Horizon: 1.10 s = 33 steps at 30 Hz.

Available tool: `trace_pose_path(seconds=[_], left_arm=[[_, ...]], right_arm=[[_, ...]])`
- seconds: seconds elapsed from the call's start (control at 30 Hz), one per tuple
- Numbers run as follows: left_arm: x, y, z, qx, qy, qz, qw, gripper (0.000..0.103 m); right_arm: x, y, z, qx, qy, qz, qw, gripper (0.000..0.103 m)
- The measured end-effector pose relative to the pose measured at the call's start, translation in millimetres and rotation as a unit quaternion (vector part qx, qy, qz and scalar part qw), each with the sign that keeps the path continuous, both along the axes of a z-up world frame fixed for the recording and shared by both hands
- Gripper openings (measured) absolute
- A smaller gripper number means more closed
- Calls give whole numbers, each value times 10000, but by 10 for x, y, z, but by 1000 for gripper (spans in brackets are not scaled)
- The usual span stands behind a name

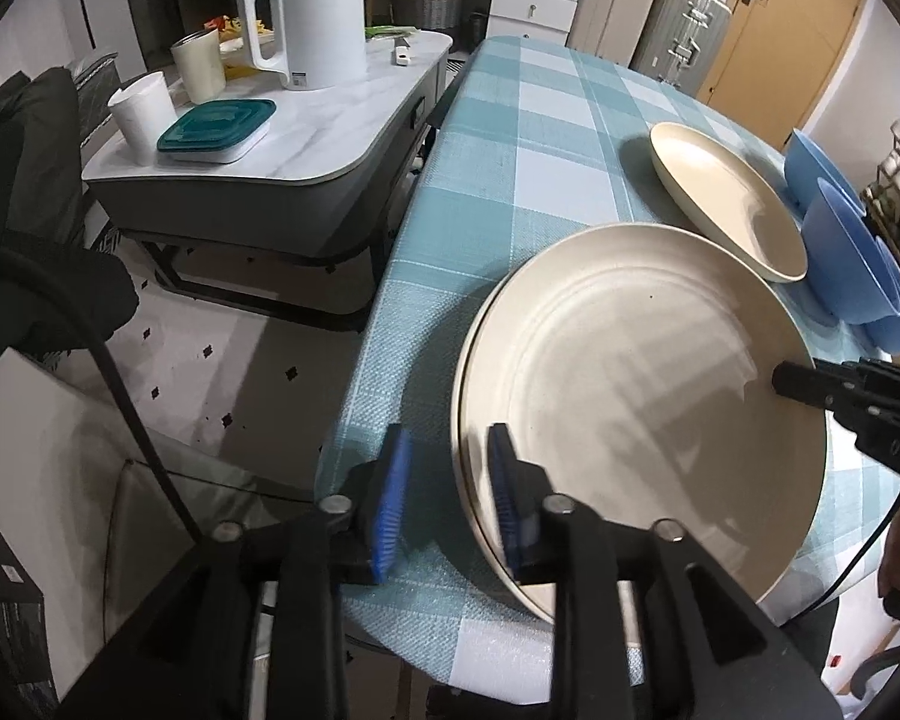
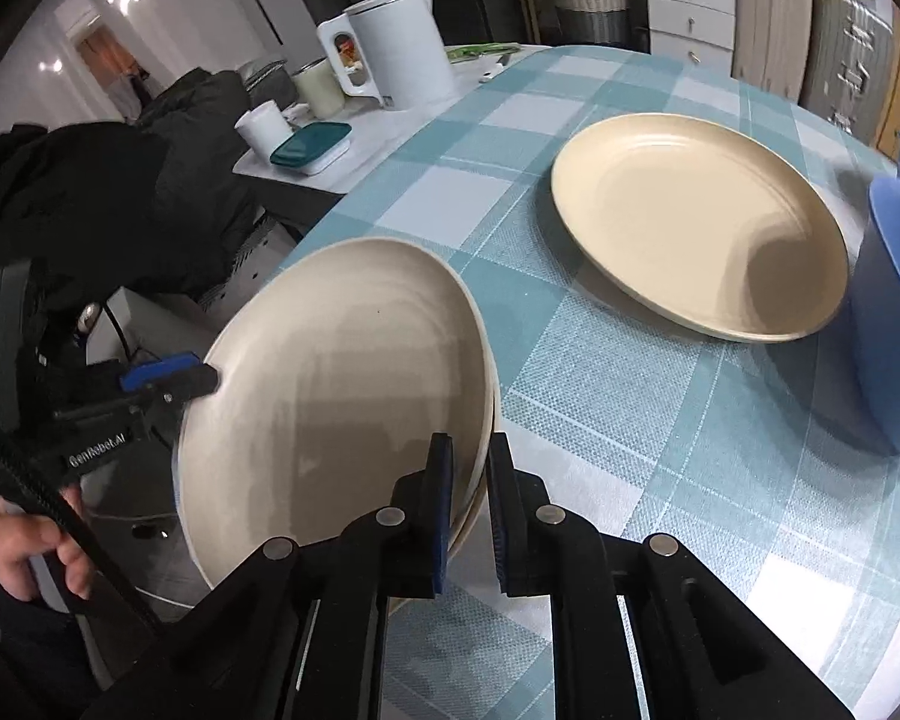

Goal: Organize plates and bowls
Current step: 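Lower the held cream plate onto the other cream plate with the right gripper, then open the right gripper and withdraw it from the stacked plates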

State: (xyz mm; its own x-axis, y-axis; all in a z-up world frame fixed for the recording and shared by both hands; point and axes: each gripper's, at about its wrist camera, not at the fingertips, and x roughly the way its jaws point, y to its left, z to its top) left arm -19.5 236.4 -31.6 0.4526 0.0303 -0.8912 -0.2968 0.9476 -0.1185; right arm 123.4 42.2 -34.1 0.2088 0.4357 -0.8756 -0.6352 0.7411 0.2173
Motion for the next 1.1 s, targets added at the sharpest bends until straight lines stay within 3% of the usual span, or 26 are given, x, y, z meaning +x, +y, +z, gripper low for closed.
trace_pose_path(seconds=[0.13,0.27,0.33,0.5,0.67,0.9,1.1], left_arm=[[-13,13,9,-40,-50,67,10000,35],[-15,21,13,-63,-90,105,9999,35],[-11,30,-5,-111,-75,109,9999,35],[-24,63,-43,-234,-119,198,9995,41],[-36,59,-65,-549,-252,204,9980,44],[11,-99,-142,-719,-171,27,9973,45],[44,-174,-163,-595,-98,-5,9982,47]], right_arm=[[-34,67,-7,-168,-239,145,9995,12],[-128,167,-142,-634,-498,464,9957,18],[-134,135,-157,-498,-551,406,9964,20],[5,-76,-144,193,-91,27,9998,21],[2,-207,-224,753,300,-257,9964,42],[-129,-130,-306,969,411,-221,9942,43],[-133,-73,-314,1022,356,-346,9935,46]])
